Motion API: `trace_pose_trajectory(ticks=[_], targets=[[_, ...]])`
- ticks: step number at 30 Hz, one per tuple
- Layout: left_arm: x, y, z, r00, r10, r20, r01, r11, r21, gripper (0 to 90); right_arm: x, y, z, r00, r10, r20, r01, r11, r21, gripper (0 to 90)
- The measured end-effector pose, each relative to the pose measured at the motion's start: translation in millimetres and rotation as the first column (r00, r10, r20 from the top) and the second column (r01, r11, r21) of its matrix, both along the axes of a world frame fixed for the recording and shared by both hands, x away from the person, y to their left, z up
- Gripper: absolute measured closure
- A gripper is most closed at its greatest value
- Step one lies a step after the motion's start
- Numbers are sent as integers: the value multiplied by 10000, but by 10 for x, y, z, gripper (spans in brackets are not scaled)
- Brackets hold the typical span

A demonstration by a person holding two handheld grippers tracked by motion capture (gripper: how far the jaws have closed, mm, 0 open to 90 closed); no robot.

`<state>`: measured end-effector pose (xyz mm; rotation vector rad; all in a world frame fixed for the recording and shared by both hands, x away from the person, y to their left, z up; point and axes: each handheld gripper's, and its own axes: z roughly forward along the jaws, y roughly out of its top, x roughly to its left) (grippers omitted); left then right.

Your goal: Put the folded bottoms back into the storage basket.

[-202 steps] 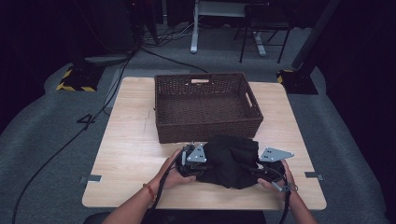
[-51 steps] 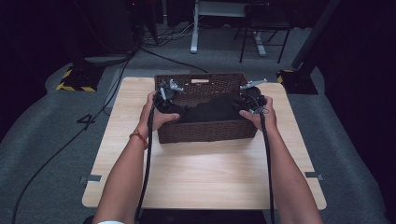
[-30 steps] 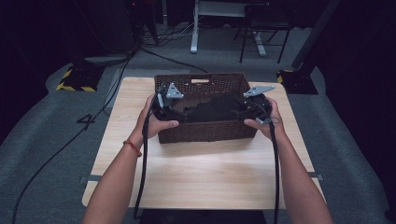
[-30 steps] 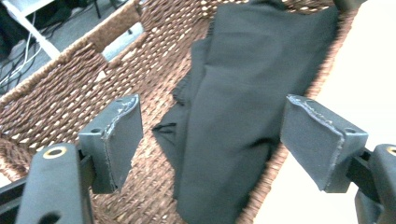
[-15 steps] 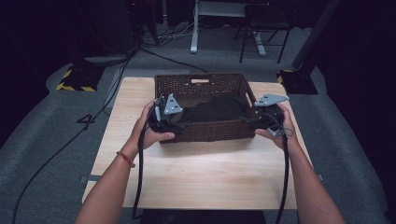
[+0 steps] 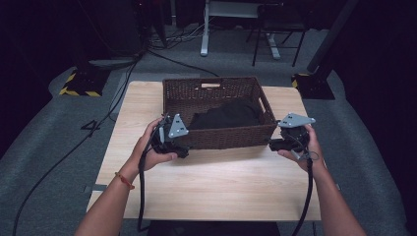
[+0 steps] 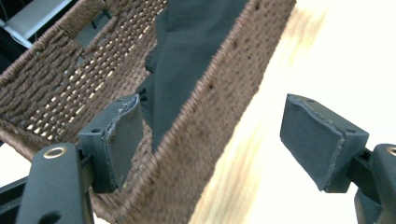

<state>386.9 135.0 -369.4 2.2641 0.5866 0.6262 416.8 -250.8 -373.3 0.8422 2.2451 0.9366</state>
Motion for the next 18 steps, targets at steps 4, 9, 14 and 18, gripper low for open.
trace_pose_trajectory(ticks=[4, 9, 14, 18], targets=[[-111, 48, -99, 9997, -189, -164, 190, 9998, 44, 213, -115, -96, -104, 10000, -19, 23, 19, 10000, -25, 263], [-208, 127, -271, 9986, -211, -480, 216, 9997, 97, 207, -228, -187, -281, 9998, -136, -165, 132, 9996, -245, 262], [-294, 222, -456, 9989, 42, -472, -10, 9977, 674, 193, -357, -271, -449, 9990, -321, -318, 309, 9988, -391, 259], [-344, 291, -584, 9987, 392, -336, -362, 9956, 864, 198, -438, -353, -559, 9978, -469, -471, 454, 9984, -333, 258]])
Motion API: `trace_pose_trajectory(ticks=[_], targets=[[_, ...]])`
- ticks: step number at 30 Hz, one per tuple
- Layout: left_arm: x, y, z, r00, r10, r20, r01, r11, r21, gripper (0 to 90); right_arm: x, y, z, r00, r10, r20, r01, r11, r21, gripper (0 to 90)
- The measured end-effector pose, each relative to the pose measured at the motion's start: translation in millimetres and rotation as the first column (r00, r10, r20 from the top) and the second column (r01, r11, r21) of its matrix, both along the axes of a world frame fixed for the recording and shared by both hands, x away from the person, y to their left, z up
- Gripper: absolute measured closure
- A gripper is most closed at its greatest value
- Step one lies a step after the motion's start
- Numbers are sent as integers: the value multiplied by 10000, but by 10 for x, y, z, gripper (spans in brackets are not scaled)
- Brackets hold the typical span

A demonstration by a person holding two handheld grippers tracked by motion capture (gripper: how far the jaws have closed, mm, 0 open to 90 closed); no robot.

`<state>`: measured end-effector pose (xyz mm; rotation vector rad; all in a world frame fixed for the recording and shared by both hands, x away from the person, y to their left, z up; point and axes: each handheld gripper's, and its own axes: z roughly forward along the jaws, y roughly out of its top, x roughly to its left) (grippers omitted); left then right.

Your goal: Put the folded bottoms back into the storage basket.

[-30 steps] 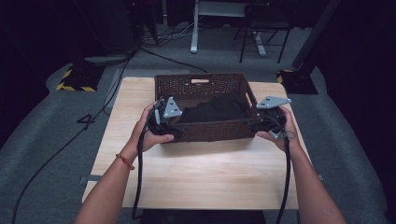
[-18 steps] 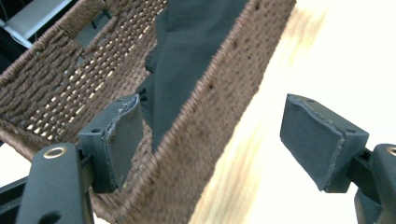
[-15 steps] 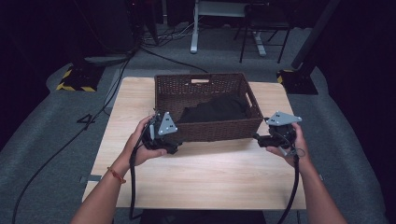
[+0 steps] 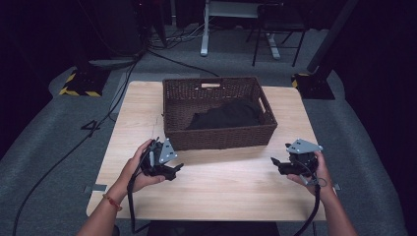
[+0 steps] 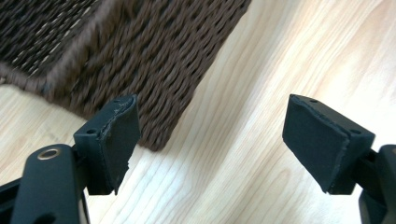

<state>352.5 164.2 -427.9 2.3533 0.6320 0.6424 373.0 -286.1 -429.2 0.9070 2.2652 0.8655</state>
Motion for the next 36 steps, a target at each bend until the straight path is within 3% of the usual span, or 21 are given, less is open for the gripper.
trace_pose_trajectory(ticks=[4, 9, 19, 23, 25, 27, 28, 30, 36], targets=[[-35, 78, -113, 9993, 381, -62, -382, 9991, -179, 186, -74, -101, -150, 9995, -200, -256, 200, 9998, 12, 255], [-65, 174, -243, 9978, 494, -443, -507, 9983, -285, 184, -134, -299, -339, 9966, -553, -618, 563, 9983, 159, 254], [-169, 327, -540, 9898, 803, -1179, -831, 9964, -189, 171, -357, -653, -602, 9813, -1435, -1285, 1532, 9858, 689, 236], [-237, 404, -665, 9820, 1022, -1591, -1108, 9927, -466, 173, -461, -755, -705, 9764, -1612, -1436, 1785, 9769, 1177, 212], [-268, 472, -698, 9754, 1029, -1949, -1238, 9874, -983, 170, -499, -824, -743, 9729, -1658, -1609, 1929, 9663, 1703, 204], [-282, 542, -727, 9677, 1169, -2235, -1500, 9791, -1372, 169, -519, -868, -751, 9692, -1881, -1589, 2156, 9601, 1783, 199], [-285, 579, -759, 9629, 1175, -2429, -1631, 9706, -1771, 169, -522, -883, -752, 9676, -1960, -1590, 2238, 9576, 1813, 200], [-306, 624, -768, 9646, 1143, -2377, -1599, 9701, -1823, 164, -521, -891, -752, 9637, -2133, -1604, 2412, 9535, 1808, 197], [-299, 629, -769, 9635, 1273, -2356, -1722, 9683, -1812, 155, -520, -888, -753, 9638, -2135, -1594, 2408, 9542, 1776, 193]])
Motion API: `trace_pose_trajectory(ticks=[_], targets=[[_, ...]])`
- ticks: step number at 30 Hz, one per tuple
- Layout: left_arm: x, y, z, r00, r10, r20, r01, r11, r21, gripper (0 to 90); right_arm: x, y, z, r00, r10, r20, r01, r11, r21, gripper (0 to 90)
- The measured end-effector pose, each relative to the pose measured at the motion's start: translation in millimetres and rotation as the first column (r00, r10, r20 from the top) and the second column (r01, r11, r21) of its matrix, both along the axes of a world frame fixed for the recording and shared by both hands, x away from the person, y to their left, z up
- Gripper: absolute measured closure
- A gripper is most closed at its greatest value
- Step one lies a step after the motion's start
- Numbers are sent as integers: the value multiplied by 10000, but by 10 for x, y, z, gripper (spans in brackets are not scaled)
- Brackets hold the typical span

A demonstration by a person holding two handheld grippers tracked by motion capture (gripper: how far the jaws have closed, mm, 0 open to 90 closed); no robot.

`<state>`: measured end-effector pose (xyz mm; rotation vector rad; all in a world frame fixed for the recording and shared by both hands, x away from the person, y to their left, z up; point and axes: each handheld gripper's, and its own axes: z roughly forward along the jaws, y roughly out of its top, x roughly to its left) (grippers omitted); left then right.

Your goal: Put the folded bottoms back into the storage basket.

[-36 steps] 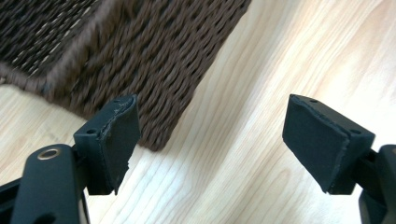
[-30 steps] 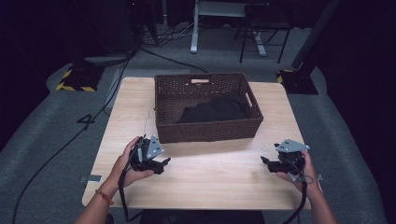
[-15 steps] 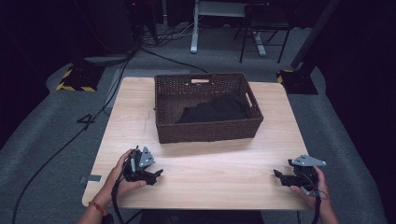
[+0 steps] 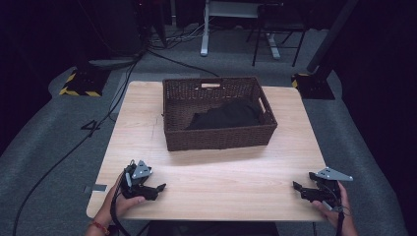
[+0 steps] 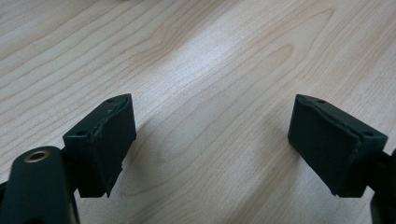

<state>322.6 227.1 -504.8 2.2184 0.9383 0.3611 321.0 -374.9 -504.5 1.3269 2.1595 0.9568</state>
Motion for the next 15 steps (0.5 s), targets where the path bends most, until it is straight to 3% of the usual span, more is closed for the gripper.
trace_pose_trajectory(ticks=[15], targets=[[6, -6, -1, 10000, 64, -22, -64, 10000, -8, 152, 8, -2, 0, 10000, 1, -3, -1, 10000, -8, 188]])
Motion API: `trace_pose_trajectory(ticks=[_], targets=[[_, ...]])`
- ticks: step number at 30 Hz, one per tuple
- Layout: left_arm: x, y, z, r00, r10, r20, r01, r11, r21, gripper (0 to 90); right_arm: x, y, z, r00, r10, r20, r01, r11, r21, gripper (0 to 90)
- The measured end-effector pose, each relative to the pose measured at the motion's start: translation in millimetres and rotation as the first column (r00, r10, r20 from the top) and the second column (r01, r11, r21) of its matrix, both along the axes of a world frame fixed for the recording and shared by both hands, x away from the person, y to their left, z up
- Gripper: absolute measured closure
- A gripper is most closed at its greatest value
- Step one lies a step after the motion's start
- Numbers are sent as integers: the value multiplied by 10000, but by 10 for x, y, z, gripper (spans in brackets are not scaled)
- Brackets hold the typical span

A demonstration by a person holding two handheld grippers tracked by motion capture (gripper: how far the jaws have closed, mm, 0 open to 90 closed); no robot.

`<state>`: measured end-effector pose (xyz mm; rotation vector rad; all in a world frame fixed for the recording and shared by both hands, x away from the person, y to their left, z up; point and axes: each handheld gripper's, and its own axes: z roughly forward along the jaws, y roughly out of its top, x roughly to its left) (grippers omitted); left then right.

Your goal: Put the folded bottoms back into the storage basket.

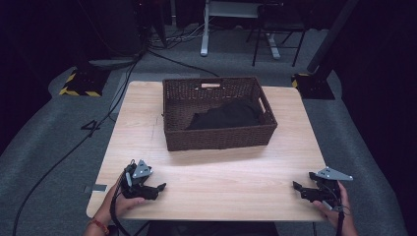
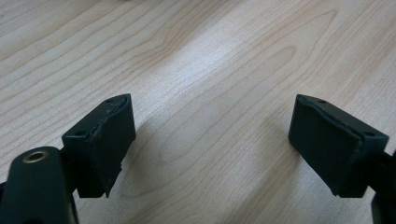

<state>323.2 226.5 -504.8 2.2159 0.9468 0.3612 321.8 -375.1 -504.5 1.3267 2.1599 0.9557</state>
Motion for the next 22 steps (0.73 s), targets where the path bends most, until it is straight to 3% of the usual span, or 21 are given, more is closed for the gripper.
trace_pose_trajectory(ticks=[22], targets=[[25, -15, 1, 9999, 160, 7, -160, 9999, 12, 150, 23, 10, -1, 10000, -64, -33, 64, 10000, -14, 172]])
